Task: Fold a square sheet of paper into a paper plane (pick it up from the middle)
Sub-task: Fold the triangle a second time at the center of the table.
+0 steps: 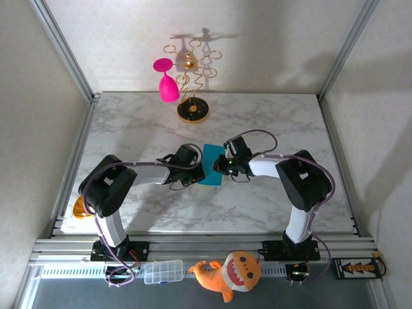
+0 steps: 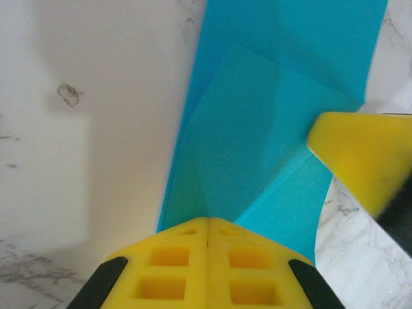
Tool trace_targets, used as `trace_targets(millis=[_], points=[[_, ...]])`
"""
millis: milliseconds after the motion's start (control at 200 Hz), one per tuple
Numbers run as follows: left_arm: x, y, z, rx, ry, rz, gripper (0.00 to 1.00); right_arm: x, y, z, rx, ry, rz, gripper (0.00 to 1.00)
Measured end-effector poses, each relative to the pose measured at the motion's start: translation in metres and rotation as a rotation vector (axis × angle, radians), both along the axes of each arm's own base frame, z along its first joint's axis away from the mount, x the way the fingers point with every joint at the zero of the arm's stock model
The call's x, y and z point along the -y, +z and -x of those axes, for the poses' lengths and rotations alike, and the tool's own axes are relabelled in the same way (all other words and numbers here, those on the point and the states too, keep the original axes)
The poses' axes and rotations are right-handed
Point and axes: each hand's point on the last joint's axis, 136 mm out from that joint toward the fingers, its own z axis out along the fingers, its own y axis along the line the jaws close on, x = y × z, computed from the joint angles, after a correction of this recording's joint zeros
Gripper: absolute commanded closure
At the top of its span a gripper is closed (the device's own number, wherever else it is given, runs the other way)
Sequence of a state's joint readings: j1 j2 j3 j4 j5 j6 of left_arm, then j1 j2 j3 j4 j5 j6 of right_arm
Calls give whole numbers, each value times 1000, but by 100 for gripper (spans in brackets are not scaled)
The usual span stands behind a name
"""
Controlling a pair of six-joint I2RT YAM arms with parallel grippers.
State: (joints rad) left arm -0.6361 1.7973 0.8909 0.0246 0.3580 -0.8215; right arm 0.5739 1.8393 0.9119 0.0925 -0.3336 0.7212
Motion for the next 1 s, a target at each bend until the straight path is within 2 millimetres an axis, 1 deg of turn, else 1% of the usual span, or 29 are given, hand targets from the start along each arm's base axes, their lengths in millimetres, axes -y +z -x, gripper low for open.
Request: trace_targets(millis=[120, 235, 370, 436, 526, 681, 1001], points=[[2, 2, 1, 0, -17, 0, 92, 0, -2, -1, -5, -2, 4, 100], [8, 8, -1, 7, -35, 23, 88, 0, -3, -1, -8, -6, 8, 100], [18, 21, -9, 36, -52, 60, 89, 0, -4, -2, -15, -8, 14, 100], [23, 24, -13, 41, -57, 68, 90, -1, -4, -4, -17, -9, 14, 100], [26, 17, -16, 32, -58, 63, 90, -2, -4, -5, -18, -11, 13, 100], [24, 0, -14, -1, -58, 39, 91, -2, -4, -5, -19, -11, 14, 100], [21, -2, -14, 31, -78, 35, 91, -1, -5, -6, -28, -14, 25, 100]])
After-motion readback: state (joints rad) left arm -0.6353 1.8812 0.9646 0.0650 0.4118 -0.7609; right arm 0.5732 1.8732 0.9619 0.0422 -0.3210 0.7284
